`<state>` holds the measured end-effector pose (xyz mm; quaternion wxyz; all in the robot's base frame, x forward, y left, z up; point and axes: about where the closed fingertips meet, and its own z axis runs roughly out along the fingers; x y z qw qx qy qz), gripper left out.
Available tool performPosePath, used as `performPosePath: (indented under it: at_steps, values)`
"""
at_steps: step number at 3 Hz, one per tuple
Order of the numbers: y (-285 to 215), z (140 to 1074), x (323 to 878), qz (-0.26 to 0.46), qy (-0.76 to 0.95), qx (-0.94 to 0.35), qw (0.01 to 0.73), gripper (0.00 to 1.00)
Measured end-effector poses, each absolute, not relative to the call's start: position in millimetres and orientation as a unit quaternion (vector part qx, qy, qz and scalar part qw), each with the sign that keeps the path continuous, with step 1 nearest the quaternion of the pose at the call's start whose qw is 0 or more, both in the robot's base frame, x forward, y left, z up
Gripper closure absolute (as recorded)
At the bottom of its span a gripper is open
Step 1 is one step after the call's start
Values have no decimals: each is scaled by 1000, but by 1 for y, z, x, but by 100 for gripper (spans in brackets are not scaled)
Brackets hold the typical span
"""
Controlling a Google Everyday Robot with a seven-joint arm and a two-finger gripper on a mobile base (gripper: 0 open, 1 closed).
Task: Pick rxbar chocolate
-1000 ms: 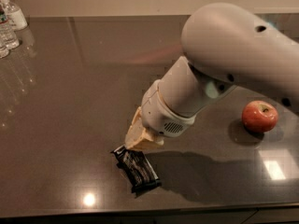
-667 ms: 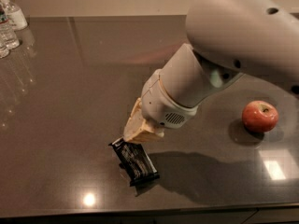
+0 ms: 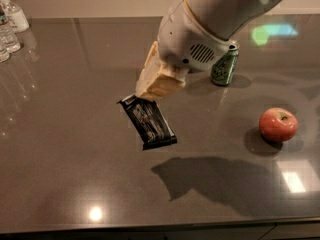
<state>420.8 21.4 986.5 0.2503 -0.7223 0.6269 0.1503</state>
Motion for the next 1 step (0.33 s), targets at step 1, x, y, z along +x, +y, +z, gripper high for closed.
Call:
performPosePath:
  at_steps: [1]
  values:
    - [22, 998, 422, 147, 624, -724, 256, 100]
